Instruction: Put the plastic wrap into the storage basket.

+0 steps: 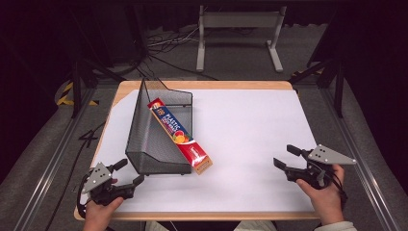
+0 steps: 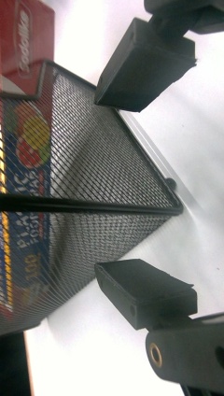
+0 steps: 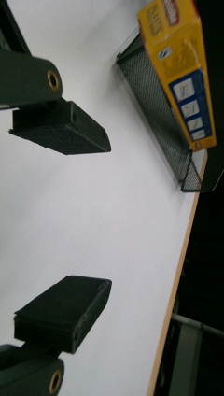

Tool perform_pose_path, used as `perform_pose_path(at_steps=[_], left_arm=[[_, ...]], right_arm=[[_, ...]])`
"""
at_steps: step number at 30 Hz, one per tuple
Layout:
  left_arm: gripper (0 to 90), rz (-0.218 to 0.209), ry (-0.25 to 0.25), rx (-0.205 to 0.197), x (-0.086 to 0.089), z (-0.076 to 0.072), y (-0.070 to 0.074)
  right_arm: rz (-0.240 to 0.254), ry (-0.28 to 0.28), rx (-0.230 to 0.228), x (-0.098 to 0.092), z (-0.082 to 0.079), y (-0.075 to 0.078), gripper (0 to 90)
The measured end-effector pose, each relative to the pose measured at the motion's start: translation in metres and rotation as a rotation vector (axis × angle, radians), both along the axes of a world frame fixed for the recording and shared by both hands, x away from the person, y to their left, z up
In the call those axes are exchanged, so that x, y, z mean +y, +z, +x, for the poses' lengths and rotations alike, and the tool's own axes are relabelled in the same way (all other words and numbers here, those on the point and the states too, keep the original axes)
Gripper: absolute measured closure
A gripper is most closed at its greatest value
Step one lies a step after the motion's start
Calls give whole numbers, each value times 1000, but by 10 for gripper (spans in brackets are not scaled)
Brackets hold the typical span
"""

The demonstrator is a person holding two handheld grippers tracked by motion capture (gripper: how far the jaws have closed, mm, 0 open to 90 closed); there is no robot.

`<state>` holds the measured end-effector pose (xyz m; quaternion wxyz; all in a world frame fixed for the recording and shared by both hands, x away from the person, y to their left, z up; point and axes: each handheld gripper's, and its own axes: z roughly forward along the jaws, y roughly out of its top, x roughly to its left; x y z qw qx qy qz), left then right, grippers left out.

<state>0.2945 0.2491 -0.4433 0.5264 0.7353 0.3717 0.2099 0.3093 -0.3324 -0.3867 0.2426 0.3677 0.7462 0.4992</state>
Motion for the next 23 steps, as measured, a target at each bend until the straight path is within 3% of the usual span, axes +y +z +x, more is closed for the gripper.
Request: perform_pose_path(at_steps=[6, 10, 16, 23], left_arm=[[178, 7, 6, 3, 1, 2, -2], [179, 6, 1, 3, 1, 2, -3], [178, 3, -6, -9, 3, 3, -6], [178, 5, -11, -12, 1, 4, -7]], right_arm=[[-16, -74, 18, -9, 8, -23, 285], [-21, -84, 35, -12, 15, -40, 301], [-20, -89, 51, -12, 16, -52, 302], [-28, -71, 55, -10, 16, -54, 299]])
